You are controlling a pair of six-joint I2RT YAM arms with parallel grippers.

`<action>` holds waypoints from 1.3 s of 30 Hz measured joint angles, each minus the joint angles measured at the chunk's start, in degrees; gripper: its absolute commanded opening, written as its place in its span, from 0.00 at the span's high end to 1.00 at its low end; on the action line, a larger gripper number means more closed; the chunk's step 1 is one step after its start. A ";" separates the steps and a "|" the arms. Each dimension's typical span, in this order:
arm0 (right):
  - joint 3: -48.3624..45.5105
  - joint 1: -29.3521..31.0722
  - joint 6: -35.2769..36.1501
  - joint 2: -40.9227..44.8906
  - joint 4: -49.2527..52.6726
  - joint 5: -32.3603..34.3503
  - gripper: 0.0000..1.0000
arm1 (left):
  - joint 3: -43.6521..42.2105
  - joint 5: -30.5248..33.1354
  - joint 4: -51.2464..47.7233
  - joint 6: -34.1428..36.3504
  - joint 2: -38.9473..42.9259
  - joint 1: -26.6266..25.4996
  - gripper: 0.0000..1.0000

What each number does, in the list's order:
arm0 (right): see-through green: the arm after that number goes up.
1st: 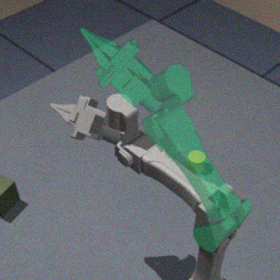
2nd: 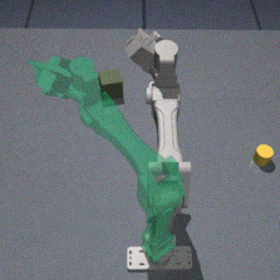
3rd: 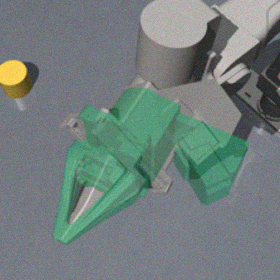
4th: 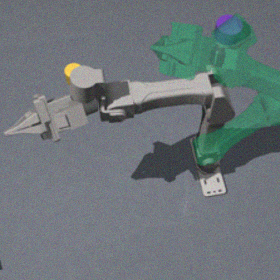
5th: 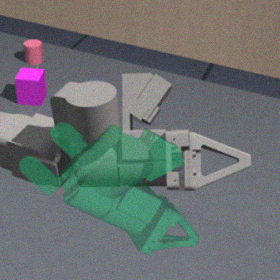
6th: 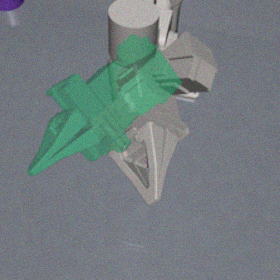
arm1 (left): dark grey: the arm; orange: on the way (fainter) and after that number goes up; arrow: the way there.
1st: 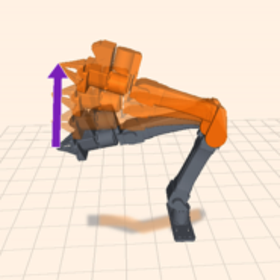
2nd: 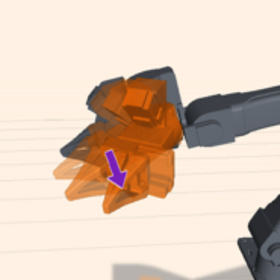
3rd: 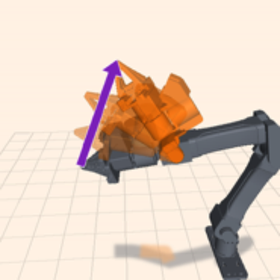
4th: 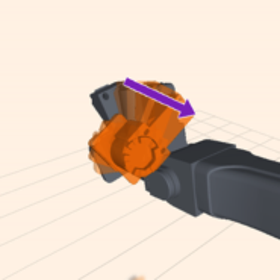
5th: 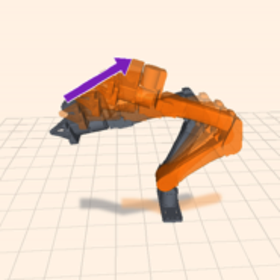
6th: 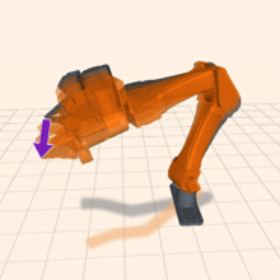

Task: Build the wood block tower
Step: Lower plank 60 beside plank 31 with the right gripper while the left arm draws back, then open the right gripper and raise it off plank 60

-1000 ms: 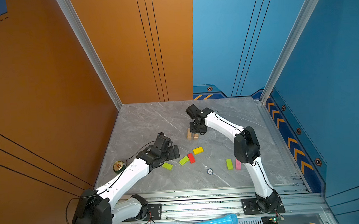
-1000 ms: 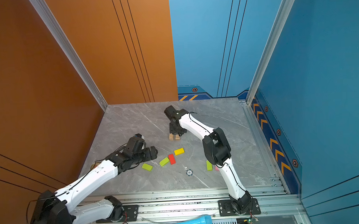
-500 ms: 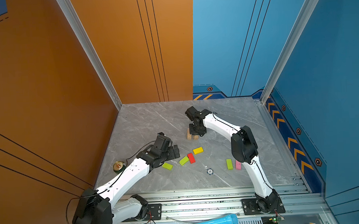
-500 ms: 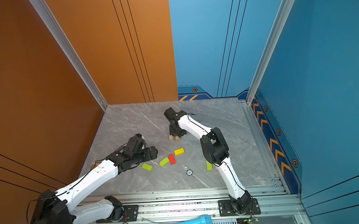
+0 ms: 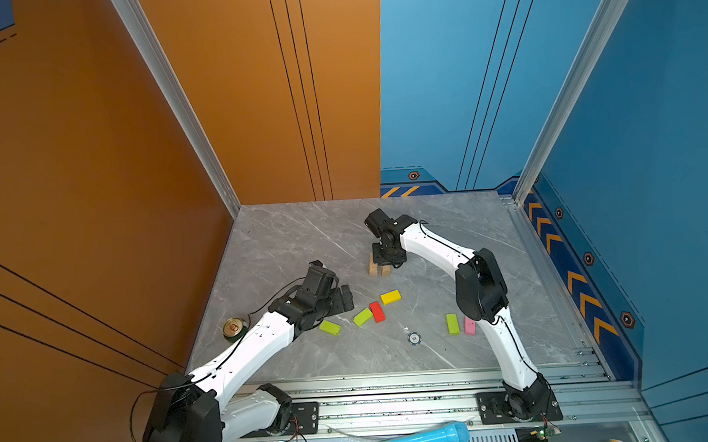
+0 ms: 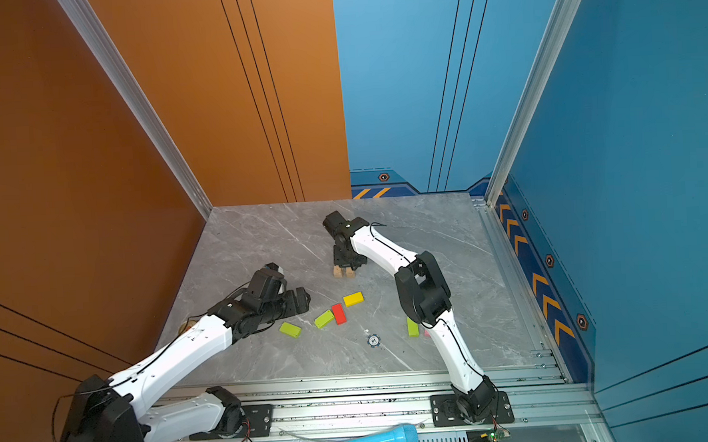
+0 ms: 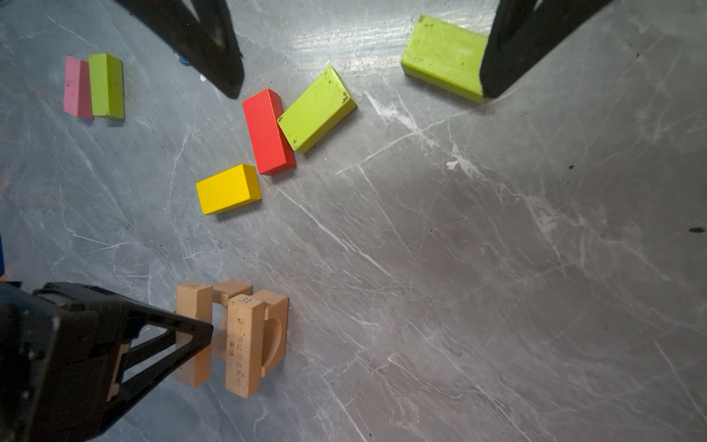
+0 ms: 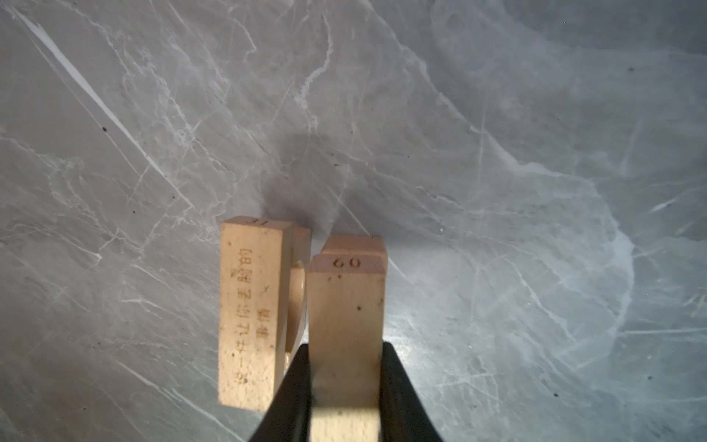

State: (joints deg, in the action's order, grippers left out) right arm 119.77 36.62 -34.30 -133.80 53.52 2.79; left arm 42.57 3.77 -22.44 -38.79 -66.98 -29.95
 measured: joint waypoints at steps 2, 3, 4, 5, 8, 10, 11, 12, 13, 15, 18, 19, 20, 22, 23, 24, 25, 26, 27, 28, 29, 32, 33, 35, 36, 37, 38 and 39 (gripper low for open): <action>0.07 0.00 0.00 -0.28 0.04 -0.07 0.72 | 0.00 0.00 0.00 0.00 0.00 0.00 0.02; 0.07 0.00 0.00 -0.39 0.04 -0.11 0.72 | 0.00 0.00 0.00 0.00 0.00 0.00 0.02; 0.07 0.00 0.00 -0.50 0.04 -0.17 0.72 | 0.00 0.00 0.00 0.00 0.00 0.00 0.02; 0.07 0.00 0.00 -0.61 0.04 -0.20 0.72 | 0.00 0.00 0.00 0.00 0.00 0.00 0.02; 0.07 0.00 0.00 -0.72 0.04 -0.22 0.72 | 0.00 0.00 0.00 0.00 0.00 0.04 0.02; 0.07 0.00 0.00 -0.72 0.04 -0.22 0.71 | 0.00 0.00 0.00 0.00 0.00 0.07 0.02; 0.07 0.00 0.00 -0.72 0.07 -0.22 0.71 | 0.00 -0.02 0.00 0.00 0.00 0.11 0.02; 0.07 0.00 0.00 -0.74 0.07 -0.22 0.70 | 0.00 -0.02 0.00 0.00 0.00 0.15 0.02; 0.07 0.00 0.00 -0.74 0.04 -0.22 0.70 | 0.00 -0.02 0.00 0.00 0.00 0.24 0.02; 0.07 0.00 -0.02 -0.74 0.04 -0.22 0.69 | 0.00 -0.02 0.00 0.00 0.00 0.33 0.02; 0.07 0.00 -0.02 -0.79 0.07 -0.22 0.68 | 0.00 -0.02 0.00 0.00 0.00 0.33 0.02; 0.07 0.00 -0.02 -0.81 0.04 -0.22 0.68 | 0.00 -0.02 0.02 0.00 0.00 0.33 0.02; 0.07 -0.04 -0.02 -0.81 0.04 -0.22 0.68 | 0.00 -0.02 0.02 0.00 0.00 0.33 0.02; 0.07 -0.07 -0.02 -0.85 0.04 -0.24 0.67 | 0.00 -0.02 0.00 0.00 0.00 0.33 0.02; 0.07 -0.11 -0.02 -0.85 0.04 -0.24 0.67 | 0.00 -0.02 0.02 0.00 0.00 0.33 0.02; 0.07 -0.13 -0.02 -0.85 0.04 -0.24 0.67 | 0.00 -0.02 0.02 0.00 0.00 0.33 0.02; 0.07 -0.17 -0.02 -0.85 0.04 -0.24 0.67 | 0.00 -0.02 0.02 0.00 0.00 0.33 0.02; 0.07 -0.22 -0.02 -0.85 0.04 -0.24 0.67 | 0.00 -0.02 0.00 0.00 0.00 0.33 0.02; 0.07 -0.24 -0.02 -0.87 0.04 -0.24 0.67 | 0.00 -0.02 0.02 0.00 0.00 0.33 0.02; 0.07 -0.26 -0.02 -0.90 0.04 -0.24 0.67 | 0.00 -0.02 0.00 0.00 0.00 0.33 0.02; 0.07 -0.28 -0.02 -0.90 0.04 -0.24 0.67 | 0.00 -0.02 0.00 0.00 0.00 0.33 0.02; 0.09 -0.31 -0.02 -0.92 0.04 -0.24 0.66 | 0.00 -0.02 0.00 0.00 0.00 0.33 0.02; 0.09 -0.31 -0.02 -0.92 0.04 -0.24 0.65 | 0.00 -0.02 0.02 0.00 0.00 0.33 0.02; 0.09 -0.31 -0.13 -0.92 0.04 -0.31 0.61 | 0.00 -0.02 0.00 0.00 0.00 0.33 0.02; 0.09 -0.31 -0.09 -0.92 0.04 -0.50 0.58 | 0.00 -0.02 0.00 0.00 0.00 0.35 0.02; 0.09 -0.31 -0.13 -0.92 0.04 -0.68 0.57 | 0.00 -0.02 0.02 0.00 0.02 0.39 0.02; 0.09 -0.31 -0.09 -0.92 0.04 -0.87 0.55 | 0.00 -0.02 0.02 0.00 0.02 0.44 0.02; 0.09 -0.31 -0.13 -0.92 0.04 -1.11 0.53 | 0.00 -0.02 0.00 0.00 0.02 0.44 0.02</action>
State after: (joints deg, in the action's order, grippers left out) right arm 119.85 36.32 -34.44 -134.72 53.56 1.67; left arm 42.57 3.75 -22.44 -38.79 -66.96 -29.52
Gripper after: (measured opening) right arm 0.445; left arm 0.983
